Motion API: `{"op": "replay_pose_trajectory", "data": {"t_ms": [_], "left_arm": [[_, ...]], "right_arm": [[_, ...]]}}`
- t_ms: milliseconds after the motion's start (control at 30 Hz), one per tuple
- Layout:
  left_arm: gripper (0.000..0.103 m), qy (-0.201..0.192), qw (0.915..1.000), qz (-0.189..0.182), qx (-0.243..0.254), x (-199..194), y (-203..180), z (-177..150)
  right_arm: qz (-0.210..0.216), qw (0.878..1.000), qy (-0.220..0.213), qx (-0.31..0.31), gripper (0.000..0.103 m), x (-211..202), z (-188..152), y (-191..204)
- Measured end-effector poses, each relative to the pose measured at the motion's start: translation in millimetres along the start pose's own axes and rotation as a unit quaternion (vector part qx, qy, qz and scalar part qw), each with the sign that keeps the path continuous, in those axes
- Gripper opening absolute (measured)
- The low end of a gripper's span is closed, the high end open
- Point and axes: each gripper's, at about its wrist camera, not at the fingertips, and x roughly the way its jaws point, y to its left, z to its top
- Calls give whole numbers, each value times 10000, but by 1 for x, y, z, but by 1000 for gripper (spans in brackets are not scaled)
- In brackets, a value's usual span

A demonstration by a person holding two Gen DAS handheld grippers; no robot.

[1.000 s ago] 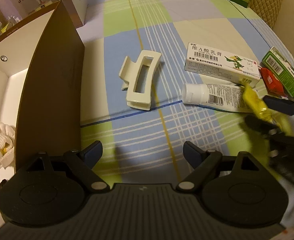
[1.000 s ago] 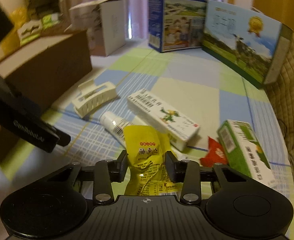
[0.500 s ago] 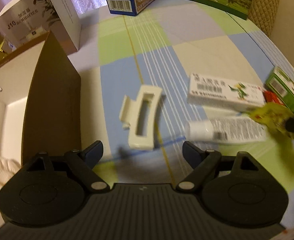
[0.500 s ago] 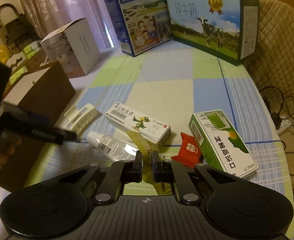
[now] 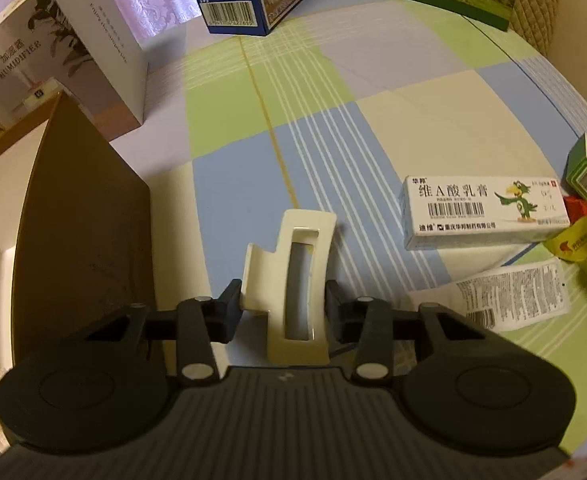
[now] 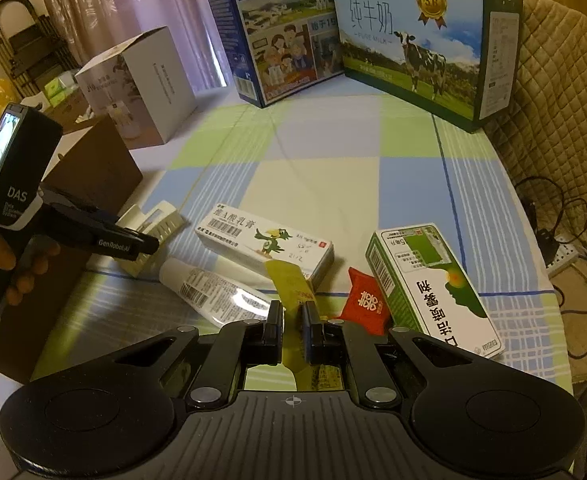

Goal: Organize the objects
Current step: 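Grasp the white claw clip with the left tool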

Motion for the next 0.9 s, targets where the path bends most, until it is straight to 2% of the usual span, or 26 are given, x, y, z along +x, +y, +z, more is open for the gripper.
{"op": "replay_pose_trajectory", "data": {"t_ms": [133, 267, 367, 600, 900], "left_arm": [[38, 103, 9999, 32, 77, -3, -4, -4], [37, 243, 9990, 202, 314, -8, -14, -12], [37, 382, 9981, 290, 382, -13, -21, -20], [37, 516, 9979, 339, 189, -26, -30, -40], [37, 578, 9978, 319, -67, -39, -34, -66]], "right_arm": [[-64, 9998, 62, -205, 6, 0, 2, 3], [-334, 9978, 94, -559, 14, 2, 3, 10], [-380, 9966, 137, -713, 18, 4, 1, 11], [-383, 9958, 361, -755, 27, 16, -2, 7], [-439, 9951, 492, -735, 28, 15, -7, 10]]}}
